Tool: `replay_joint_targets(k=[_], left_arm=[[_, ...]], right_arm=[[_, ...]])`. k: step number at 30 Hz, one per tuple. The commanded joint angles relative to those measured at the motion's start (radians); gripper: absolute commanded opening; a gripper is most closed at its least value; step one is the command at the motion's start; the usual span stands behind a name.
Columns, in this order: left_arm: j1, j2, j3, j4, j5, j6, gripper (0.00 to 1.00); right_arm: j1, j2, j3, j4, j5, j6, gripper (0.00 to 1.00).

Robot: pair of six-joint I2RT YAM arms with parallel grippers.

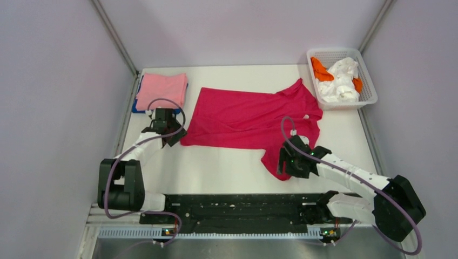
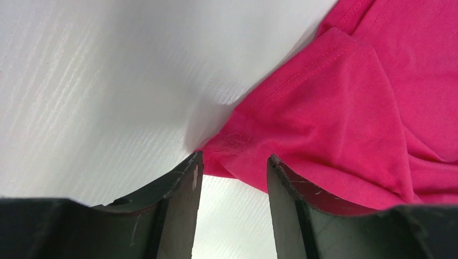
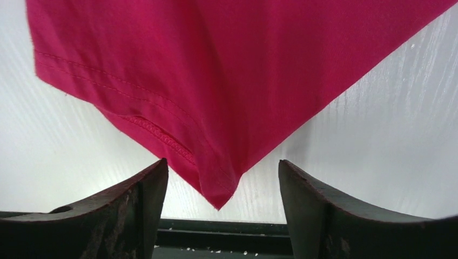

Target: Fold and stack the t-shirts

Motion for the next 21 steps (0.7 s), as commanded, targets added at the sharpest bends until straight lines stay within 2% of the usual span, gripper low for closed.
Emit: replay_joint_targets(k=[1, 5, 7, 11, 17, 20, 21], left_arm=[[0.007, -0.009, 0.025, 0.008, -0.033, -0.009, 0.52], [0.012, 0.055, 0.043, 0.007, -0.044, -0.011, 0.52], [0.012, 0.085, 0.052, 0.015, -0.030, -0.014, 0.51], [0.012, 0.124, 0.058, 0.029, 0.008, -0.021, 0.48], [0.012, 0.144, 0.038, 0.049, 0.042, -0.025, 0.41], [0.011, 0.151, 0.029, 0.051, 0.059, -0.025, 0.31], [0.012, 0.151, 0.024, 0.052, 0.074, -0.024, 0.22]], right_arm=[[0.022, 0.051, -0.006, 0.034, 0.044, 0.042, 0.70], [0.023, 0.071, -0.007, 0.043, 0.062, 0.048, 0.54], [0.023, 0.076, -0.011, 0.041, 0.065, 0.051, 0.42], [0.023, 0.076, -0.011, 0.039, 0.074, 0.053, 0.29], [0.023, 0.066, -0.019, 0.037, 0.055, 0.057, 0.23], [0.023, 0.059, -0.025, 0.027, 0.057, 0.060, 0.22], [0.024, 0.054, -0.024, 0.025, 0.055, 0.059, 0.21]])
